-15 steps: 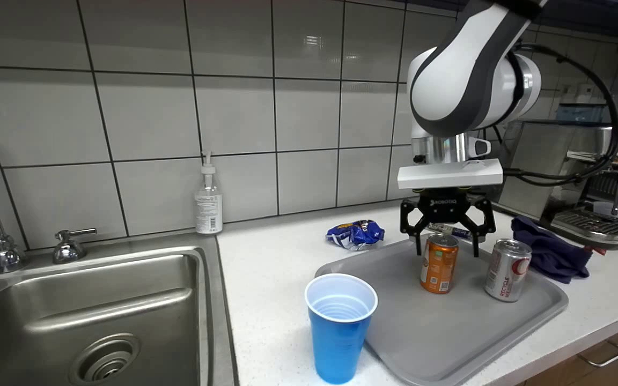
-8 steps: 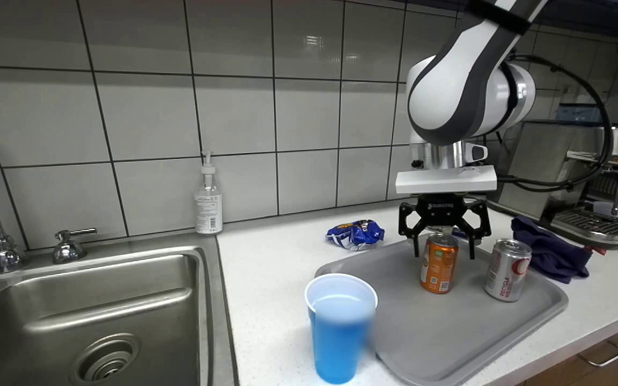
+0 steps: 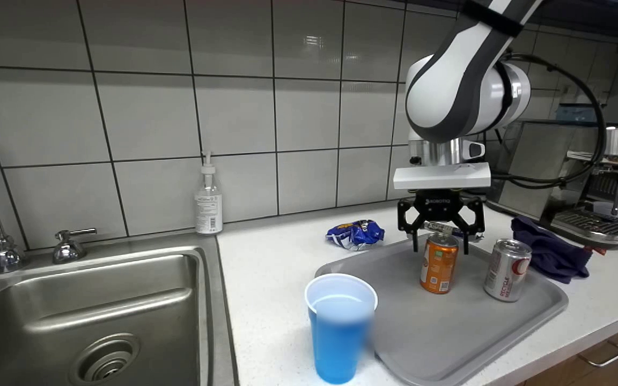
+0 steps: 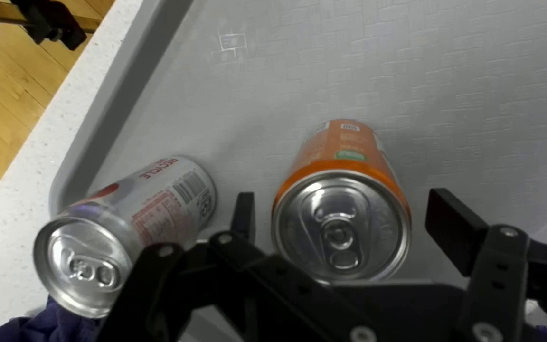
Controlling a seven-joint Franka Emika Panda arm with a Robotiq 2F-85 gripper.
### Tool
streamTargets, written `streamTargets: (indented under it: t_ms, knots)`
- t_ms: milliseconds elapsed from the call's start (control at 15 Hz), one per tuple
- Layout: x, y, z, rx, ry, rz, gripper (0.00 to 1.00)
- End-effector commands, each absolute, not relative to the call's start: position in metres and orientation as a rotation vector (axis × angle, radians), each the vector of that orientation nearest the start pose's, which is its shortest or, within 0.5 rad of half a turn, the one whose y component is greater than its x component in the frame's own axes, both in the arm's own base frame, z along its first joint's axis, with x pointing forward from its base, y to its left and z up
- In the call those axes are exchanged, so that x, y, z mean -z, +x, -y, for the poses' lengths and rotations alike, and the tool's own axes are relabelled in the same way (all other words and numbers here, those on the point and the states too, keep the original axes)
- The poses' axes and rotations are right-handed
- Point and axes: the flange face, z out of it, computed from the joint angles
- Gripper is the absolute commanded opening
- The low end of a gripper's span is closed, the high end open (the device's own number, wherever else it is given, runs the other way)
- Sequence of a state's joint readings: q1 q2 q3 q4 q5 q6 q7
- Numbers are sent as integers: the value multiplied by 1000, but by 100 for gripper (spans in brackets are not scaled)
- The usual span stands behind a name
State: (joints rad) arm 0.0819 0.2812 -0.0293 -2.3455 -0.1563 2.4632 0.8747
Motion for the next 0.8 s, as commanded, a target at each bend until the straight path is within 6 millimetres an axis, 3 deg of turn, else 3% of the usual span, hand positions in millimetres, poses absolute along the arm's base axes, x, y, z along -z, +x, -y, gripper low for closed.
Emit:
streamTargets:
  t_ms: [0,200,733]
  knots:
    - [-199,503,-28,-149,-3102,-1130,68]
    - [-197,503,-29,-153,-3107,-1127,43]
    - [-212,502,-28,-140,-3102,-1102,40]
